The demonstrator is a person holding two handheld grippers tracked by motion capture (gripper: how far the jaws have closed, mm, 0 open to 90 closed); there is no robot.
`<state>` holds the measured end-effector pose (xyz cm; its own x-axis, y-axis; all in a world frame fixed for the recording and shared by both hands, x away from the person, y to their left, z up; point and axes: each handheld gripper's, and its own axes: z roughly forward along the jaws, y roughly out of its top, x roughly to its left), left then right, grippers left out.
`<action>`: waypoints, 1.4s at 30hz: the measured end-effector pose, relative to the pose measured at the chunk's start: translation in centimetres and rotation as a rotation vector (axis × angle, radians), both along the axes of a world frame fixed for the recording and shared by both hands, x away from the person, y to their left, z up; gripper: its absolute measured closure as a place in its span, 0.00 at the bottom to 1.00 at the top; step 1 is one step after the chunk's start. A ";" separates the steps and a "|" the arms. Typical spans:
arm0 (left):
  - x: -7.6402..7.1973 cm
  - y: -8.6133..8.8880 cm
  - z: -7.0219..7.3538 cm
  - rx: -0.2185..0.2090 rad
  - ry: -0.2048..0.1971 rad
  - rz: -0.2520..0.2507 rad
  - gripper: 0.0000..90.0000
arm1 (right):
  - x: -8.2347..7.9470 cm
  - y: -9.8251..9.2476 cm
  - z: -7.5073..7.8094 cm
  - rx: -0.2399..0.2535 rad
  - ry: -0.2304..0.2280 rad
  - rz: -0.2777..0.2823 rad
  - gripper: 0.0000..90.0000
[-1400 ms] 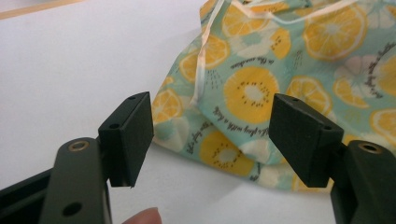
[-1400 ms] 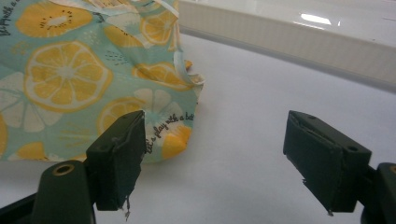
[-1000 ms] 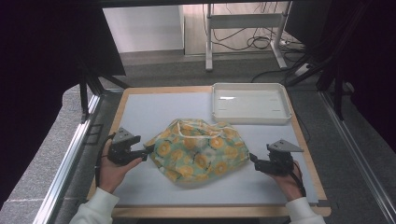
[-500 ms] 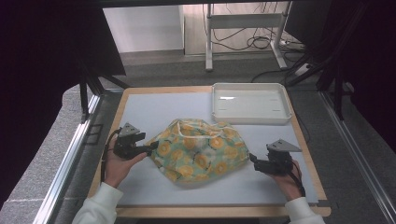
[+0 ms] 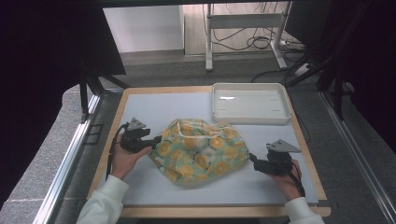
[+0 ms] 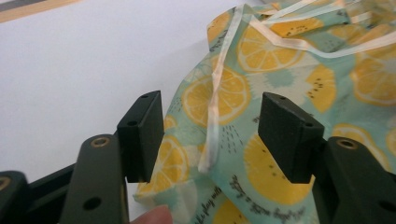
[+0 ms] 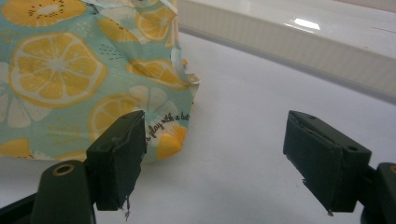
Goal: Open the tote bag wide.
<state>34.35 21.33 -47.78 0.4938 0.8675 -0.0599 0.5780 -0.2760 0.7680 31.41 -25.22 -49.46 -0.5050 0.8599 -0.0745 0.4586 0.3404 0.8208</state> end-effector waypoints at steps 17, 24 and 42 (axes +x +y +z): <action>3.3 -1.1 -2.3 0.022 0.067 -0.105 0.79 | -0.1 0.1 0.0 -0.005 -0.015 0.010 0.23; 3.3 -1.4 -2.8 0.044 0.071 -0.121 0.95 | -0.1 0.1 0.0 -0.011 -0.019 0.007 0.23; 2.7 -0.2 -1.8 -0.056 0.060 -0.113 1.00 | 0.0 -0.2 0.1 -0.011 -0.026 -0.013 0.23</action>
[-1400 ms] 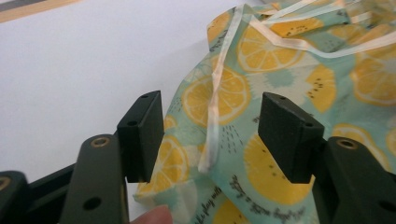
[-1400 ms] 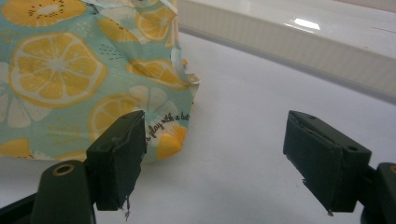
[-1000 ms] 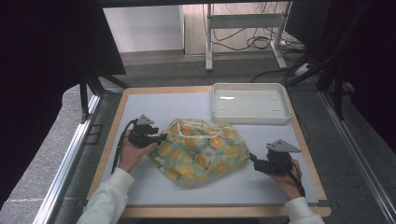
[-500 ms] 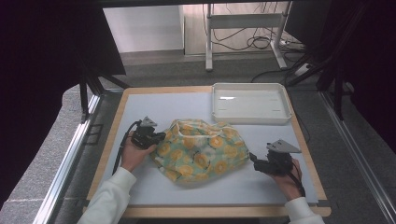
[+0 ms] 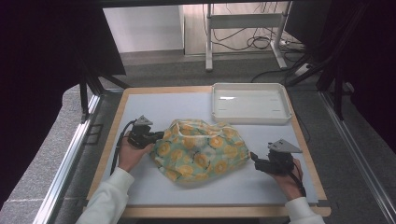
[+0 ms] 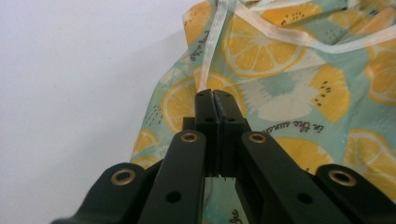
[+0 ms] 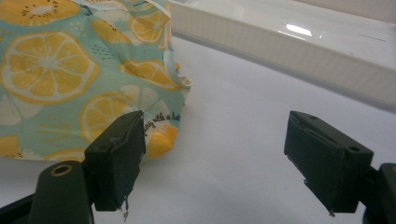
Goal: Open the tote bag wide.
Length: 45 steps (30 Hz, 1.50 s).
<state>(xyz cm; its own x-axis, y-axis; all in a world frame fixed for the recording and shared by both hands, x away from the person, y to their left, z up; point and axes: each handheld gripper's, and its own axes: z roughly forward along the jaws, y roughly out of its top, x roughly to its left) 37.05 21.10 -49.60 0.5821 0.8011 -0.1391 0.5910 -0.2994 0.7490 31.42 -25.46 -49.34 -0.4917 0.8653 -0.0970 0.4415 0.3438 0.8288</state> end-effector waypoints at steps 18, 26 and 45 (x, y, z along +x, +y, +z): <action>1.3 -0.3 -0.3 -0.016 -0.028 0.005 0.66 | 0.1 0.3 -0.2 -0.011 0.008 -0.002 0.23; 3.0 -1.6 -1.4 0.063 -0.010 -0.018 0.65 | 0.1 0.5 -0.2 -0.015 0.008 -0.001 0.23; 2.6 -1.7 -0.9 0.010 0.011 -0.048 1.00 | 0.0 0.2 0.0 -0.008 0.002 -0.011 0.23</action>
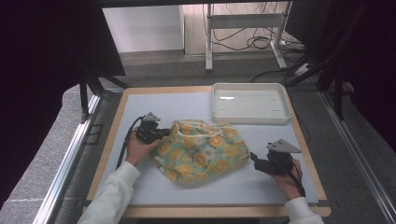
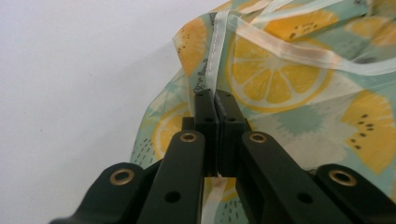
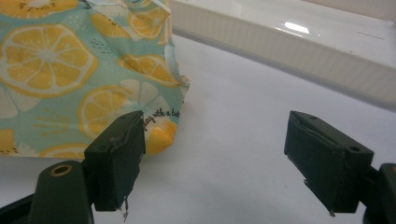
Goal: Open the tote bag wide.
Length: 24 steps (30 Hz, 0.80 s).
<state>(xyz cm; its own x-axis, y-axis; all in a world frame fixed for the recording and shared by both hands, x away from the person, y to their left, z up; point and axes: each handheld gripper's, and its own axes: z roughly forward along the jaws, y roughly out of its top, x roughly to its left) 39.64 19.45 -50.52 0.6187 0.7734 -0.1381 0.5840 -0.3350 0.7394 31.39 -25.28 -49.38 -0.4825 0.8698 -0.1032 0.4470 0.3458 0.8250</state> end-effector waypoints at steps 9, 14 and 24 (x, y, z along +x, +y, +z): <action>-1.1 0.5 1.5 -0.034 -0.025 -0.011 1.00 | 0.0 -0.2 0.1 0.003 -0.003 -0.002 0.23; -1.8 0.9 2.1 -0.065 -0.030 -0.027 1.00 | 0.0 -0.1 0.1 0.000 -0.005 -0.001 0.23; -2.3 1.2 2.6 -0.098 -0.034 -0.032 1.00 | 0.0 -0.1 0.4 0.008 -0.014 0.004 0.23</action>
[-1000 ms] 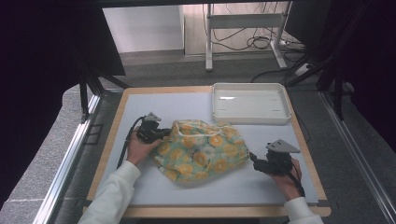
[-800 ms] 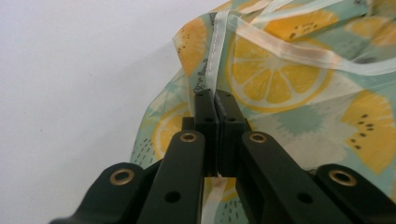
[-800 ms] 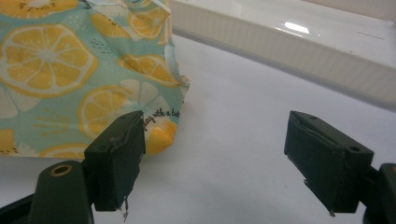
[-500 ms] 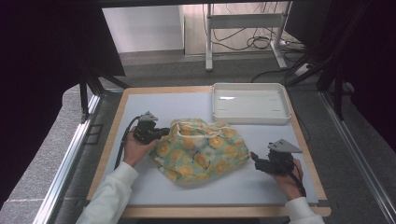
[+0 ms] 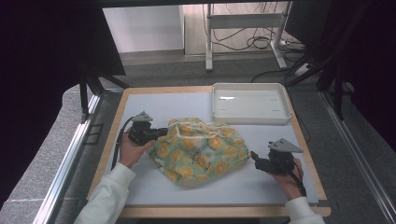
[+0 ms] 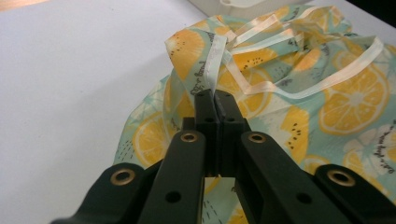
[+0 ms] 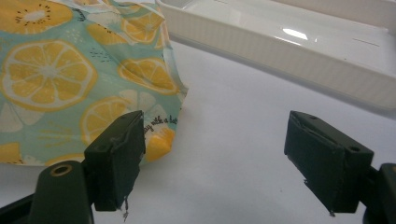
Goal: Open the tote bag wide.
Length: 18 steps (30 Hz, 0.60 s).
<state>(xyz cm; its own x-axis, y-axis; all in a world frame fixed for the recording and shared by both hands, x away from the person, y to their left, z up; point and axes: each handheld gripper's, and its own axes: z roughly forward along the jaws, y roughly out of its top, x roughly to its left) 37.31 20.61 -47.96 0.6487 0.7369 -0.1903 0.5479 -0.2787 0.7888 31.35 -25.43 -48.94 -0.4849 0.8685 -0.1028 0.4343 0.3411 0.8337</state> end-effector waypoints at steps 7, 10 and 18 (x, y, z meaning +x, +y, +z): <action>-0.4 -0.1 0.6 -0.022 -0.010 -0.009 1.00 | 0.0 0.0 0.1 0.003 -0.002 0.000 0.23; -0.5 -0.2 0.8 -0.027 -0.015 -0.013 1.00 | 0.0 0.1 0.1 0.004 -0.002 0.001 0.23; -0.6 -0.1 0.9 -0.036 -0.009 -0.017 1.00 | 0.2 0.4 0.5 0.004 -0.012 0.013 0.23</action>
